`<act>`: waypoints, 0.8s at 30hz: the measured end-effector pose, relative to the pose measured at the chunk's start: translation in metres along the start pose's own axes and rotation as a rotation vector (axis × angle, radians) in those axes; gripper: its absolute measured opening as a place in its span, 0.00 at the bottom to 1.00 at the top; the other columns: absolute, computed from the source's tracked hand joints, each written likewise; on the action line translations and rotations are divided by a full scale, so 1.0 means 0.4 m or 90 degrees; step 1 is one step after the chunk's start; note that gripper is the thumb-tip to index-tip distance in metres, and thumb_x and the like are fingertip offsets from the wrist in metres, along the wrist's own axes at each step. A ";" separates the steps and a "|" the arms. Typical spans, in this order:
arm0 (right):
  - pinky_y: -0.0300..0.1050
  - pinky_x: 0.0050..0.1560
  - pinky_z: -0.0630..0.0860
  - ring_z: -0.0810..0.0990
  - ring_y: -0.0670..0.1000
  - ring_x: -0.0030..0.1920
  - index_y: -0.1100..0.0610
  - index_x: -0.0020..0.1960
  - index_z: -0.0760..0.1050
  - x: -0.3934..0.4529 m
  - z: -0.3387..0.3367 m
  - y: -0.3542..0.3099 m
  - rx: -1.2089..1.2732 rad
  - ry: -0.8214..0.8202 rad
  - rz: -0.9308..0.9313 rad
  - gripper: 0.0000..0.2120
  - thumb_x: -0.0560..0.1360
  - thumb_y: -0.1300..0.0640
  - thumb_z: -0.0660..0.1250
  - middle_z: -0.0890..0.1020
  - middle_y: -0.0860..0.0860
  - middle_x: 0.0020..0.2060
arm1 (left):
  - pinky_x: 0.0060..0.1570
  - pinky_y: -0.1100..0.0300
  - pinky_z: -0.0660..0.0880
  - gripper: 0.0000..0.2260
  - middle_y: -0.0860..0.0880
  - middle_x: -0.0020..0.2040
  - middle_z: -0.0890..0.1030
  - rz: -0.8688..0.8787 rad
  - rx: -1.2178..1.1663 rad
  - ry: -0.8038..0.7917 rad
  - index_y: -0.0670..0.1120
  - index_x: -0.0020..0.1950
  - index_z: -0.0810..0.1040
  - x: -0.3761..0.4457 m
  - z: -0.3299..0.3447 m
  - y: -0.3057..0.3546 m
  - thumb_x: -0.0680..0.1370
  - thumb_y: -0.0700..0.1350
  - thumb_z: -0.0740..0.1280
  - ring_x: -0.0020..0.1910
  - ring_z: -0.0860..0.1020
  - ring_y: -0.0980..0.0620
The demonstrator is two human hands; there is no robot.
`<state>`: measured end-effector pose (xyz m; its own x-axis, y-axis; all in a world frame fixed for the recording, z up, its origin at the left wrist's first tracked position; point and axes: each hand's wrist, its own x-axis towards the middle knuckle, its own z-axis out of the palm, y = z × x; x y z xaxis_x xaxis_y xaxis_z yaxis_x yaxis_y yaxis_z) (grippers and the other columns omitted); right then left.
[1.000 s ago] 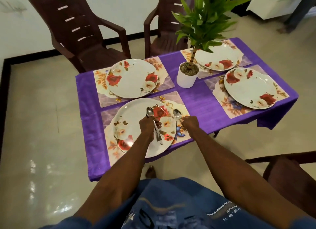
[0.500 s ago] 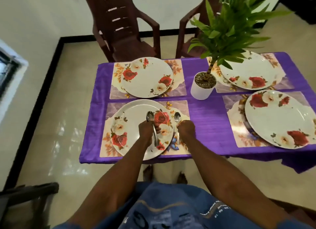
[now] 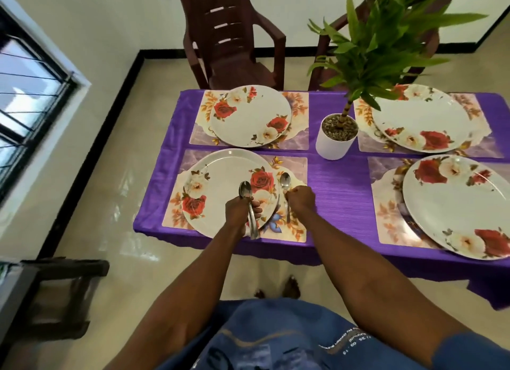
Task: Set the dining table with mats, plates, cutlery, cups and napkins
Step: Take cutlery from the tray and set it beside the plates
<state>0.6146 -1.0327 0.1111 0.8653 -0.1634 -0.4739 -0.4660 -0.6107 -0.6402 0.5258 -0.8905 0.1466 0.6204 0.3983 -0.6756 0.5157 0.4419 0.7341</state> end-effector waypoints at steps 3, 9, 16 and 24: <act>0.43 0.30 0.61 0.74 0.54 0.38 0.60 0.37 0.75 -0.031 -0.007 0.007 0.065 0.050 -0.011 0.08 0.75 0.62 0.66 0.76 0.55 0.34 | 0.33 0.57 0.80 0.10 0.38 0.39 0.82 -0.005 0.018 -0.036 0.33 0.51 0.80 -0.004 0.001 0.001 0.79 0.39 0.63 0.33 0.82 0.46; 0.47 0.39 0.73 0.79 0.55 0.41 0.63 0.42 0.81 -0.093 -0.026 0.052 0.174 0.060 -0.009 0.06 0.74 0.62 0.67 0.82 0.56 0.38 | 0.36 0.48 0.80 0.08 0.35 0.41 0.81 -0.130 -0.015 -0.185 0.32 0.46 0.78 -0.040 0.022 -0.003 0.76 0.36 0.62 0.35 0.81 0.41; 0.43 0.30 0.71 0.74 0.50 0.27 0.60 0.38 0.77 -0.156 -0.101 0.128 0.325 -0.070 0.045 0.07 0.75 0.64 0.66 0.79 0.55 0.31 | 0.37 0.55 0.80 0.08 0.43 0.29 0.82 -0.115 0.066 -0.191 0.37 0.41 0.76 -0.058 0.121 -0.055 0.78 0.33 0.61 0.28 0.83 0.49; 0.43 0.36 0.76 0.79 0.51 0.34 0.63 0.45 0.81 -0.180 -0.251 0.245 0.359 -0.084 0.013 0.09 0.75 0.57 0.69 0.82 0.56 0.35 | 0.30 0.61 0.76 0.04 0.44 0.31 0.81 -0.032 0.153 -0.208 0.39 0.39 0.79 -0.127 0.299 -0.115 0.72 0.32 0.70 0.29 0.79 0.50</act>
<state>0.5250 -1.1584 0.1433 0.8419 -0.0512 -0.5371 -0.5395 -0.0959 -0.8365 0.5412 -1.0272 0.1553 0.7265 0.0872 -0.6816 0.6493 0.2377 0.7224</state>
